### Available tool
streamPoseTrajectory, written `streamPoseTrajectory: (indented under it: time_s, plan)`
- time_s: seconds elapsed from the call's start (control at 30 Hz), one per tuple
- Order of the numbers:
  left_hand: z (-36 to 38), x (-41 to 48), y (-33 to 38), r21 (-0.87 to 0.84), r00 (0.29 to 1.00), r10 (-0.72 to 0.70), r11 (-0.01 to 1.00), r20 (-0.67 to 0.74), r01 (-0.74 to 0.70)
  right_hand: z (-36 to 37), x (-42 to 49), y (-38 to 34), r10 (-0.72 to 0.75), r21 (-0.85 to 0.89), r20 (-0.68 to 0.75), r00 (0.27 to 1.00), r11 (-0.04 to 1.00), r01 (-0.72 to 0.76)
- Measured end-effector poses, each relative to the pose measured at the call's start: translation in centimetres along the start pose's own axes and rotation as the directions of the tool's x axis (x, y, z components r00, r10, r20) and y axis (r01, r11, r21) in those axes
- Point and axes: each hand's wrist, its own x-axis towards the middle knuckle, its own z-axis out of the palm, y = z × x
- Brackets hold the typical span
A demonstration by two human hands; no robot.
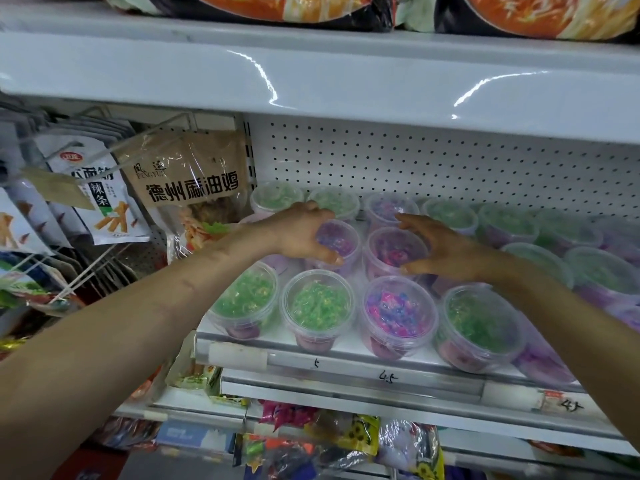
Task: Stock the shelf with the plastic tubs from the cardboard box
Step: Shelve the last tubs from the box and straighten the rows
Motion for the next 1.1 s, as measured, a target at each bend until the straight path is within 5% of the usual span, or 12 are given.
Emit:
streamPoseTrajectory:
  time_s: [0.97,1.1]
  plan:
    - [0.5,0.6,-2.9,-0.108,0.994,0.100,0.990,0.053,-0.094,-0.2,-1.2,-1.6,-0.002,-0.053,-0.001,1.000,0.999,0.002]
    - [-0.2,0.6,-2.3,-0.204,0.993,0.045,0.977,-0.106,-0.066,-0.8,-1.0,-1.4,0.025,0.014,-0.092,0.995,1.000,-0.024]
